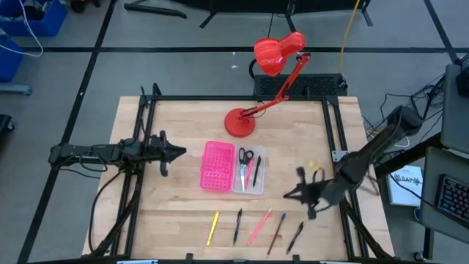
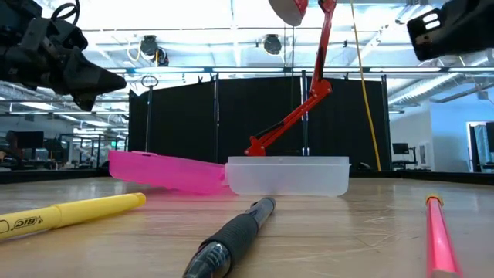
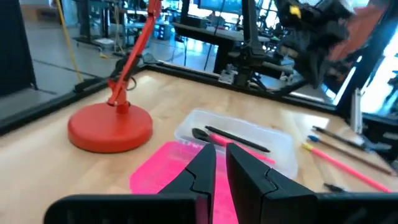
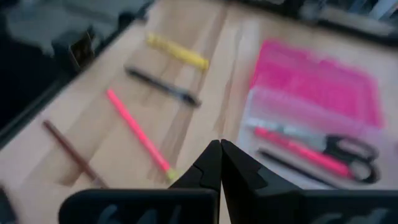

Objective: Pick & place school supplies into a supply box
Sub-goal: Put the yellow pen into the pink supply box

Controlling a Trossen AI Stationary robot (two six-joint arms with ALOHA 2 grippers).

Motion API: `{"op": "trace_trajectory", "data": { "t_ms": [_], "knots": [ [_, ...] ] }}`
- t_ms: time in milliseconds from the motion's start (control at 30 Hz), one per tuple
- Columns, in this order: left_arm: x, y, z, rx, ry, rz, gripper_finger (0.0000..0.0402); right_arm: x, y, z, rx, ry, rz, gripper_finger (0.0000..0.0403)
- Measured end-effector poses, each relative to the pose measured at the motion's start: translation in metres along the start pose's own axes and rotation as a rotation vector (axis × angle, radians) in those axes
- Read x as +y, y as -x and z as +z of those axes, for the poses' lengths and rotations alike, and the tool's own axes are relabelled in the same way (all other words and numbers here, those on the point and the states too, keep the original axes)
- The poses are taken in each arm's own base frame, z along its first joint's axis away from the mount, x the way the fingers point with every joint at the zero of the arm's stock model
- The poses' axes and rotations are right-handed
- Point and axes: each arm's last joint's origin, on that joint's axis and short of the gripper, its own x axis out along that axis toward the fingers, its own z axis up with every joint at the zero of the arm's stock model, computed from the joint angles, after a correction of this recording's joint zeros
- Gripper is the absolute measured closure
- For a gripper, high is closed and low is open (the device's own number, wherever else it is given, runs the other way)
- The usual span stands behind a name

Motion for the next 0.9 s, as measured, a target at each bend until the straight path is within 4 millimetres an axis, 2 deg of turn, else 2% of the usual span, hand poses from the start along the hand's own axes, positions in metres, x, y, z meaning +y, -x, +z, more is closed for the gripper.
{"op": "trace_trajectory", "data": {
  "t_ms": [167,333,467,567,633,800,900],
  "knots": [
    [-0.002,-0.002,-0.005,0.058,-0.045,-0.029,0.0357,-0.024,0.021,-0.016,-0.131,-0.057,-0.211,0.0403],
    [-0.002,-0.007,-0.01,0.109,0.116,0.021,0.0357,-0.03,0.025,-0.02,-0.22,-0.044,-0.101,0.0403],
    [-0.006,-0.01,-0.011,0.132,0.11,-0.025,0.0357,-0.034,0.027,-0.024,-0.268,0.014,-0.068,0.0403],
    [-0.01,-0.013,-0.002,0.035,0.149,-0.043,0.0365,-0.039,0.029,-0.031,-0.296,0.034,-0.11,0.0403],
    [-0.013,-0.015,0.007,0.008,0.167,-0.037,0.0385,-0.04,0.03,-0.038,-0.314,0.049,-0.092,0.0403],
    [-0.028,-0.023,0.035,0.105,0.151,0.081,0.0397,-0.044,0.033,-0.049,-0.419,-0.015,-0.075,0.0403],
    [-0.044,-0.027,0.063,0.195,0.143,0.175,0.0398,-0.047,0.036,-0.05,-0.439,-0.031,-0.105,0.0403]
  ]
}}
